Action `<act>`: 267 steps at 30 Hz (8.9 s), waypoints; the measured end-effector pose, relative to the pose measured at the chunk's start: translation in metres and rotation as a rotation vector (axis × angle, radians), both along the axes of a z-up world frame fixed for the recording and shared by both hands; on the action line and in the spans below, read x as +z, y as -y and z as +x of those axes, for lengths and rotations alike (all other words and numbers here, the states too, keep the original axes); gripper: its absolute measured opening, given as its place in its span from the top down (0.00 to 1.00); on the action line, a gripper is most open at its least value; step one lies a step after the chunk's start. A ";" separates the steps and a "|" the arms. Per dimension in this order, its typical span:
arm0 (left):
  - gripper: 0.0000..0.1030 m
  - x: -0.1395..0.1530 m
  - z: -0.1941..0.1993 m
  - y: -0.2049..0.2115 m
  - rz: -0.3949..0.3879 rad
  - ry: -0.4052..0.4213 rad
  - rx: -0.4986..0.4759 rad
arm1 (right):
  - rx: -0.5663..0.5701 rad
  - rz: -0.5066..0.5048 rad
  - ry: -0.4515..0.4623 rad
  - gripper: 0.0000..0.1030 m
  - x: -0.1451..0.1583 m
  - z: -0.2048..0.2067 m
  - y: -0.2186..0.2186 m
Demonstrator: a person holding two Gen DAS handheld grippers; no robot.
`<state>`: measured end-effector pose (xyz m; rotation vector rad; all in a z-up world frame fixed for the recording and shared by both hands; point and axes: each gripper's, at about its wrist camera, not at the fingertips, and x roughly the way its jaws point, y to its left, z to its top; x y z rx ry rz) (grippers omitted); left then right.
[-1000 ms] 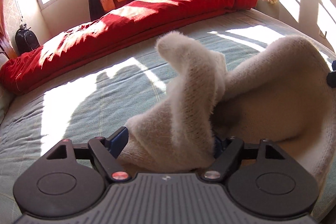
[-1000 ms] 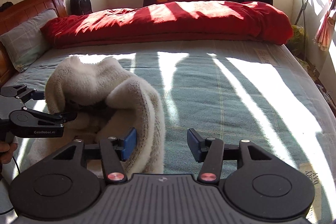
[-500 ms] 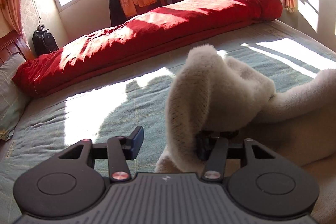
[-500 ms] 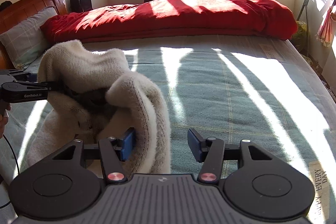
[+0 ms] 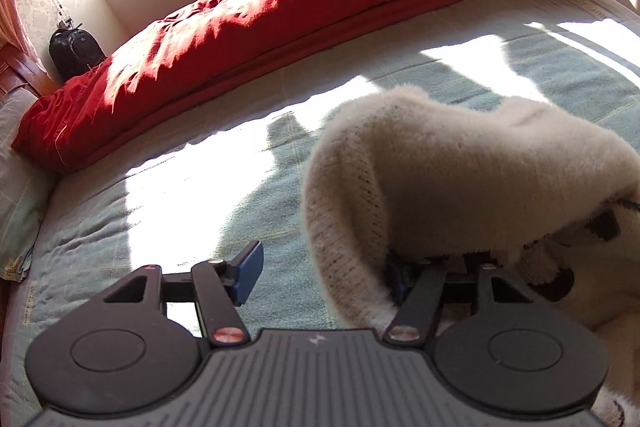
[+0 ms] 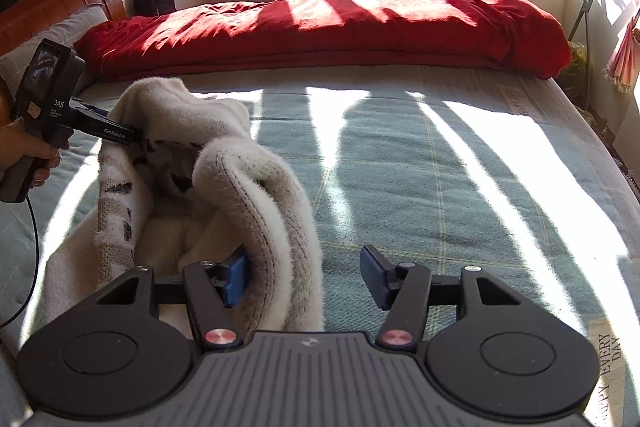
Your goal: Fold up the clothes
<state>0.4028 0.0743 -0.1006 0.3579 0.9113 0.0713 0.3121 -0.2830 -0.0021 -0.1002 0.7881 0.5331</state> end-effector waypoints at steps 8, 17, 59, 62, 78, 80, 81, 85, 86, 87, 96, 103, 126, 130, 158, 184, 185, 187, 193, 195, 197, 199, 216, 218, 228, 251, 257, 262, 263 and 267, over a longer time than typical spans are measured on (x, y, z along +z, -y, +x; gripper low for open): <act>0.30 -0.029 0.034 0.002 0.024 -0.041 0.022 | 0.001 -0.014 0.005 0.40 0.006 0.007 -0.008; 0.30 -0.009 0.028 -0.002 -0.028 -0.076 0.028 | 0.016 -0.023 0.022 0.40 0.016 -0.005 -0.018; 0.19 -0.002 -0.210 -0.069 -0.332 -0.065 -0.014 | 0.385 -0.134 -0.143 0.91 -0.061 0.068 -0.270; 0.19 -0.003 -0.214 -0.068 -0.326 -0.067 -0.016 | 0.401 -0.182 -0.112 0.91 -0.044 0.058 -0.261; 0.19 0.014 -0.226 -0.032 -0.341 -0.057 -0.093 | 0.374 -0.362 -0.023 0.92 0.049 -0.003 -0.144; 0.19 0.016 -0.228 -0.028 -0.340 -0.056 -0.103 | 0.348 -0.383 -0.016 0.92 0.050 -0.007 -0.126; 0.19 0.017 -0.229 -0.026 -0.341 -0.056 -0.108 | 0.337 -0.395 -0.016 0.92 0.051 -0.008 -0.119; 0.19 0.023 -0.232 -0.017 -0.345 -0.055 -0.131 | 0.255 -0.443 -0.028 0.91 0.046 -0.003 -0.080; 0.19 0.024 -0.233 -0.015 -0.344 -0.055 -0.137 | 0.232 -0.455 -0.033 0.91 0.044 0.000 -0.070; 0.19 0.025 -0.234 -0.012 -0.344 -0.056 -0.144 | 0.209 -0.466 -0.038 0.91 0.042 0.002 -0.060; 0.19 0.034 -0.239 0.011 -0.329 -0.057 -0.198 | 0.018 -0.588 -0.100 0.89 -0.001 0.034 0.016; 0.19 0.037 -0.240 0.020 -0.330 -0.072 -0.214 | -0.074 -0.631 -0.158 0.88 -0.039 0.053 0.059; 0.14 0.050 -0.244 0.057 -0.392 -0.084 -0.354 | -0.049 -0.397 -0.130 0.67 0.024 0.045 0.069; 0.14 0.047 -0.243 0.052 -0.415 -0.088 -0.340 | -0.007 -0.343 -0.133 0.67 0.039 0.043 0.045; 0.13 0.027 -0.248 0.015 -0.466 -0.096 -0.226 | 0.353 -0.600 -0.255 0.64 -0.035 0.007 -0.085; 0.13 0.024 -0.214 0.056 -0.473 -0.096 -0.366 | 0.202 -0.376 -0.202 0.56 0.002 -0.021 0.029; 0.13 0.025 -0.205 0.055 -0.476 -0.090 -0.369 | 0.215 -0.354 -0.188 0.54 0.008 -0.017 0.023; 0.13 0.026 -0.187 0.055 -0.484 -0.068 -0.378 | 0.242 -0.324 -0.169 0.54 0.015 -0.006 0.008; 0.19 0.020 -0.116 0.070 -0.499 -0.090 -0.411 | 0.327 -0.270 -0.237 0.54 -0.005 0.049 -0.041; 0.26 0.016 -0.093 0.081 -0.497 -0.136 -0.413 | 0.350 -0.253 -0.268 0.54 -0.014 0.058 -0.049; 0.31 0.016 -0.077 0.092 -0.519 -0.176 -0.431 | 0.370 -0.252 -0.286 0.54 -0.017 0.065 -0.055; 0.31 0.017 -0.062 0.103 -0.544 -0.215 -0.445 | 0.377 -0.259 -0.295 0.54 -0.014 0.068 -0.056; 0.47 -0.034 0.044 0.176 -0.781 -0.470 -0.243 | 0.268 -0.145 -0.468 0.53 0.009 0.088 -0.040; 0.47 -0.048 0.048 0.184 -0.777 -0.508 -0.235 | 0.252 -0.132 -0.474 0.52 0.010 0.091 -0.035; 0.85 -0.058 0.046 0.198 -0.753 -0.574 -0.247 | 0.193 -0.113 -0.507 0.52 0.007 0.103 -0.027; 0.80 0.012 0.024 0.136 -0.690 -0.448 -0.274 | 0.092 -0.141 -0.446 0.52 0.031 0.118 -0.043; 0.62 0.011 0.000 0.097 -0.519 -0.390 -0.268 | 0.121 -0.252 -0.412 0.46 0.010 0.134 -0.103; 0.53 -0.002 -0.023 0.055 -0.533 -0.402 -0.178 | 0.108 -0.450 -0.398 0.43 -0.049 0.139 -0.148; 0.51 -0.004 -0.028 0.049 -0.526 -0.402 -0.161 | 0.112 -0.504 -0.382 0.43 -0.059 0.138 -0.153; 0.37 -0.010 -0.045 0.028 -0.500 -0.395 -0.117 | 0.161 -0.670 -0.297 0.45 -0.086 0.129 -0.166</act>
